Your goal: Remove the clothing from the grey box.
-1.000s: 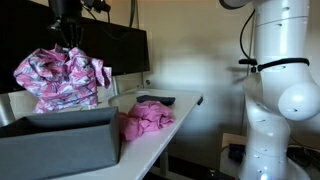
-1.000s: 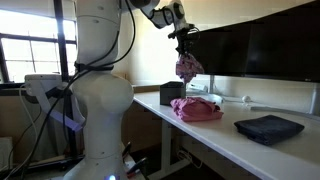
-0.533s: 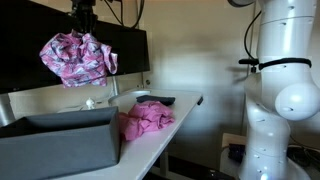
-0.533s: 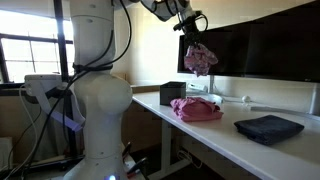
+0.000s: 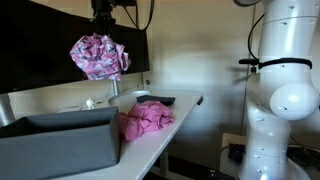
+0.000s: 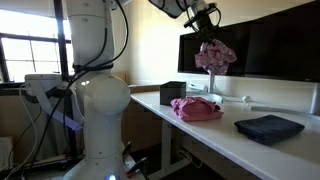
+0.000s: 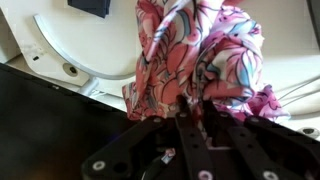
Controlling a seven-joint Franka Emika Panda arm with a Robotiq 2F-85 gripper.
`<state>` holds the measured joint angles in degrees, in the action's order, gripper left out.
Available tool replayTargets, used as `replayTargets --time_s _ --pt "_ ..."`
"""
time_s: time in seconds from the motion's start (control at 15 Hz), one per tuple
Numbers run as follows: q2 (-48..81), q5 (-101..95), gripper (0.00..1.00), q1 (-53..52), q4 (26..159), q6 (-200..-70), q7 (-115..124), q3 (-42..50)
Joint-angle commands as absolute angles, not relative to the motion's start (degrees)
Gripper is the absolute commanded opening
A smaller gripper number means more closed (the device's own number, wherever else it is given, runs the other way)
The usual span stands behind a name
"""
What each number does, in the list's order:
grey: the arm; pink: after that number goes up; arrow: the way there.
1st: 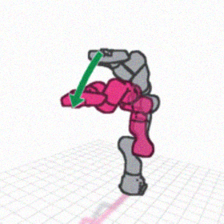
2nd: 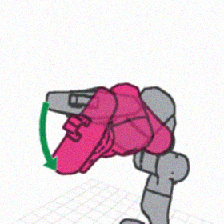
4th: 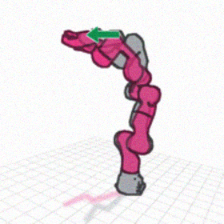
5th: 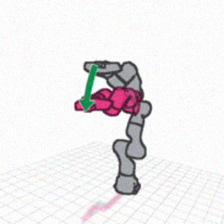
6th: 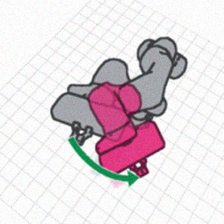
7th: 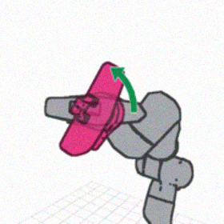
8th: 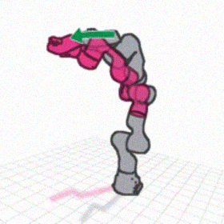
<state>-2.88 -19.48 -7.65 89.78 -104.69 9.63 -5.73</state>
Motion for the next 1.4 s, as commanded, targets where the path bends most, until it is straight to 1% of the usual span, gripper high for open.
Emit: replayTargets --time_s 0.0,0.47,0.53,0.87,1.2,1.27,1.33 --pt "-6.4 -21.0 0.04 -5.5 95.6 -106.2 12.0 -4.9" --pt "-9.8 -20.1 0.04 -2.2 104.5 -108.0 11.4 -2.2" --pt "-13.7 -19.8 0.04 -1.7 109.1 -108.5 10.8 -1.6" --pt "-20.2 -20.5 0.04 0.4 119.4 -109.4 12.1 -0.5" --pt "-29.8 -21.0 0.04 3.1 130.4 -110.0 11.2 0.2" --pt "-22.6 -21.7 0.04 3.4 124.9 -111.0 13.2 -1.3" --pt "-23.0 -21.6 0.04 3.6 125.3 -111.2 13.1 -1.5"
